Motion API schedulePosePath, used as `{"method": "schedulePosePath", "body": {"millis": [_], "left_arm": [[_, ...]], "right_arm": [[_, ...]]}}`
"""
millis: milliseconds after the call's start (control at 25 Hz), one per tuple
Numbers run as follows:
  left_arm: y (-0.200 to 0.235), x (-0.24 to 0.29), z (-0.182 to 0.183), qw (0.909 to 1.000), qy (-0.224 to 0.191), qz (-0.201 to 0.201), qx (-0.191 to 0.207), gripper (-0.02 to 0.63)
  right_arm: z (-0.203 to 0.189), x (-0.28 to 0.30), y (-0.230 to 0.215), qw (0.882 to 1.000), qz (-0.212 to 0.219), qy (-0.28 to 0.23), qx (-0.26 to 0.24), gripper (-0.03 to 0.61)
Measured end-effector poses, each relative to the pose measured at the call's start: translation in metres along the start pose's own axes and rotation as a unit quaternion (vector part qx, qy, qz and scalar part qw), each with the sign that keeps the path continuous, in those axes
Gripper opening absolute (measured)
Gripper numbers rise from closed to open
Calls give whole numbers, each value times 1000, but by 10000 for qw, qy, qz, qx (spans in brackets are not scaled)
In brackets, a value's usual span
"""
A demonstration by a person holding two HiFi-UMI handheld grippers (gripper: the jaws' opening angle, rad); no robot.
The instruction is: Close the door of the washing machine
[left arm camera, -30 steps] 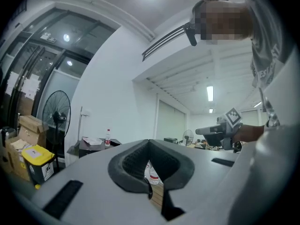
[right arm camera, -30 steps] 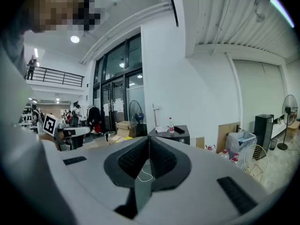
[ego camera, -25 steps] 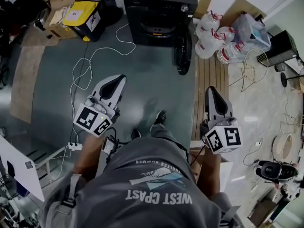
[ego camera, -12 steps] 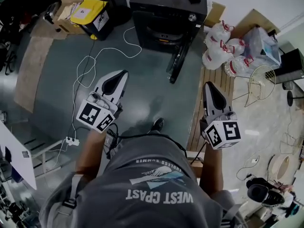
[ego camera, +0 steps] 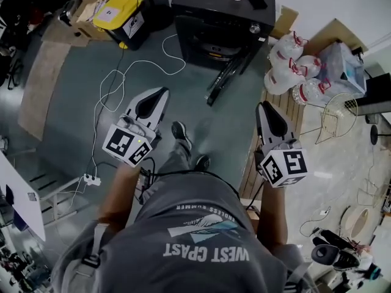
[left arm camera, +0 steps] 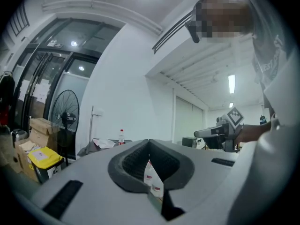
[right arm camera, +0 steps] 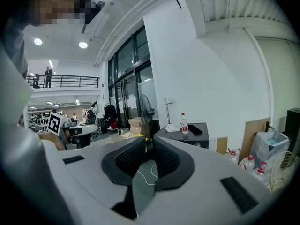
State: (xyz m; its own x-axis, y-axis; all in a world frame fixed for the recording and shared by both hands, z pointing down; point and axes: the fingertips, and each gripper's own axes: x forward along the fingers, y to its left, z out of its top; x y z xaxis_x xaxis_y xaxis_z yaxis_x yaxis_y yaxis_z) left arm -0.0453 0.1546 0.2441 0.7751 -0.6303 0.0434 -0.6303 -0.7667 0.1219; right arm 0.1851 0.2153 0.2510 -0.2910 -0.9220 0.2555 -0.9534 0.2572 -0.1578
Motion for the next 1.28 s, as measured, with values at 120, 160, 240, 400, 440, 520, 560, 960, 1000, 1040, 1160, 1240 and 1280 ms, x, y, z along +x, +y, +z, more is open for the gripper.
{"method": "schedulePosePath", "body": {"millis": [120, 160, 240, 400, 440, 520, 560, 960, 1000, 1040, 1160, 1240, 1280], "left_arm": [[21, 16, -7, 9999, 5, -37, -95, 17], [30, 22, -9, 9999, 13, -53, -127, 17], [48, 35, -12, 9998, 18, -80, -190, 17], [85, 67, -16, 9993, 6, -190, -329, 17], [93, 74, -17, 9991, 5, -239, -344, 17], [109, 88, -17, 9988, -4, -336, -353, 17], [117, 95, -16, 9987, -9, -374, -359, 17], [198, 143, -23, 9966, 57, -650, -494, 18], [203, 146, -25, 9965, 74, -655, -511, 18], [208, 149, -27, 9964, 87, -653, -533, 18], [221, 159, -35, 9961, 124, -635, -598, 18], [225, 166, -42, 9959, 176, -645, -610, 18], [226, 170, -46, 9958, 207, -656, -611, 18]], "right_arm": [[1, 24, -5, 9999, -70, 74, 3, 77], [1, 32, -7, 9999, -96, 101, 12, 78], [4, 50, -9, 9998, -139, 142, 14, 81], [6, 91, -17, 9994, -232, 255, 15, 88], [7, 100, -18, 9993, -258, 284, 25, 91], [7, 120, -20, 9990, -305, 337, 36, 97], [7, 130, -21, 9988, -324, 366, 40, 99], [-3, 225, -26, 9972, -450, 602, -48, 115], [-6, 233, -26, 9970, -446, 632, -48, 117], [-8, 240, -26, 9968, -435, 665, -57, 117], [-15, 263, -30, 9963, -383, 753, -125, 120], [-22, 277, -35, 9959, -333, 820, -166, 123], [-27, 283, -38, 9956, -301, 864, -189, 127]]}}
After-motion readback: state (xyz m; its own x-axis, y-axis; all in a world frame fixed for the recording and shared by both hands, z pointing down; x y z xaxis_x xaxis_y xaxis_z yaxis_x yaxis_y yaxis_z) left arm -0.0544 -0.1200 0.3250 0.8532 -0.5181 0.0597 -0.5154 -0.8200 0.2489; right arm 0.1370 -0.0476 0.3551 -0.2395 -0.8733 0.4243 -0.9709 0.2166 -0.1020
